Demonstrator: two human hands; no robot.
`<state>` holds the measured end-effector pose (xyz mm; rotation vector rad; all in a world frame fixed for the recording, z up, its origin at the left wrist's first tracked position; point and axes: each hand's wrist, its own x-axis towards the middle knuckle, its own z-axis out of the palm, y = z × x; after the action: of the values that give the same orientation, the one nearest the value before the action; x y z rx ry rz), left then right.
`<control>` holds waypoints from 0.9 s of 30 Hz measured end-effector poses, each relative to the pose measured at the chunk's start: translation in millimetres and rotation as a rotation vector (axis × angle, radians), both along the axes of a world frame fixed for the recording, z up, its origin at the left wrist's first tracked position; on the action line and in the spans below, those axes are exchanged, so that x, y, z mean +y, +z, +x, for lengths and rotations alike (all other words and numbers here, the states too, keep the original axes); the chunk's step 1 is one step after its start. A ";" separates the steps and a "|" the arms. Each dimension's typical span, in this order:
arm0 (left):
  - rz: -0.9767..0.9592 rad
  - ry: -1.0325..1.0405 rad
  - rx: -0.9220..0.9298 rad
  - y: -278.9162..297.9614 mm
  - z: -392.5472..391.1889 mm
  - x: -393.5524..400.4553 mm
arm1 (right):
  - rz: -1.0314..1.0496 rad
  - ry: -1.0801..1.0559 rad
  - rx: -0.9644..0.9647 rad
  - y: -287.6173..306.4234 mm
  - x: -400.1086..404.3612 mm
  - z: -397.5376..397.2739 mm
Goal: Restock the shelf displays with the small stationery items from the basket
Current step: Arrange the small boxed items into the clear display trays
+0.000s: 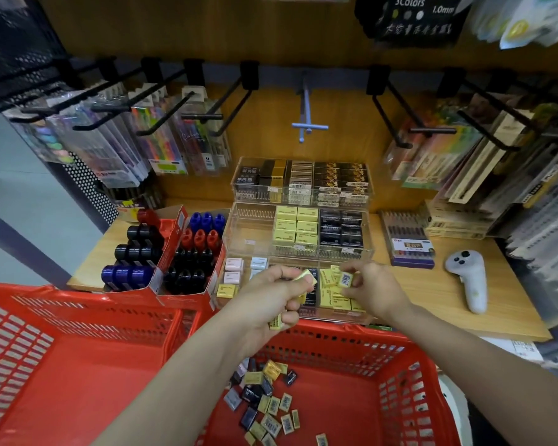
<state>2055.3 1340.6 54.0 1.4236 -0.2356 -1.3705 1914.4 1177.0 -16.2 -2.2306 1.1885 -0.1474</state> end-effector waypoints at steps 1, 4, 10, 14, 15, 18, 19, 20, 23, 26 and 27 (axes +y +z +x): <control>0.003 0.004 -0.002 -0.2 0.4 0.2 | 0.002 0.011 0.008 0.2 -0.1 0.8; 0.008 0.023 -0.009 -0.6 2.0 -0.1 | -0.010 0.011 0.004 3.1 -2.4 1.6; -0.001 0.025 -0.008 0.9 -0.4 -1.5 | 0.320 -0.406 -0.269 -1.7 -5.9 9.6; 0.005 0.020 -0.004 1.1 -2.3 -1.3 | 0.296 -0.486 -0.270 -6.7 -6.1 15.4; 0.008 0.016 -0.004 0.8 -2.8 -0.8 | 0.166 -0.440 -0.194 -5.1 -5.4 14.3; 0.008 -0.001 -0.004 0.5 -4.7 -0.5 | -0.112 -0.262 -0.010 -0.6 -3.3 5.7; 0.007 -0.003 -0.003 0.3 -4.9 -0.4 | -0.160 -0.214 0.039 0.9 -2.5 3.3; 0.007 -0.005 -0.001 -0.1 -5.1 -0.5 | -0.201 -0.176 0.084 1.9 -1.8 1.5; 0.012 -0.017 -0.007 -2.1 -5.1 -0.8 | -0.284 -0.116 0.161 3.6 -2.6 -2.5; 0.014 -0.035 -0.060 -5.5 -4.7 -0.6 | -0.288 -0.129 0.126 1.5 -2.6 -3.4; 0.012 -0.039 -0.083 -6.5 -4.2 -0.5 | -0.289 -0.138 0.123 1.2 -2.6 -2.2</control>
<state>2051.1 1340.1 47.5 1.4948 -0.3113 -1.3478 1912.2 1174.4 -15.0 -2.4326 1.4687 -0.2552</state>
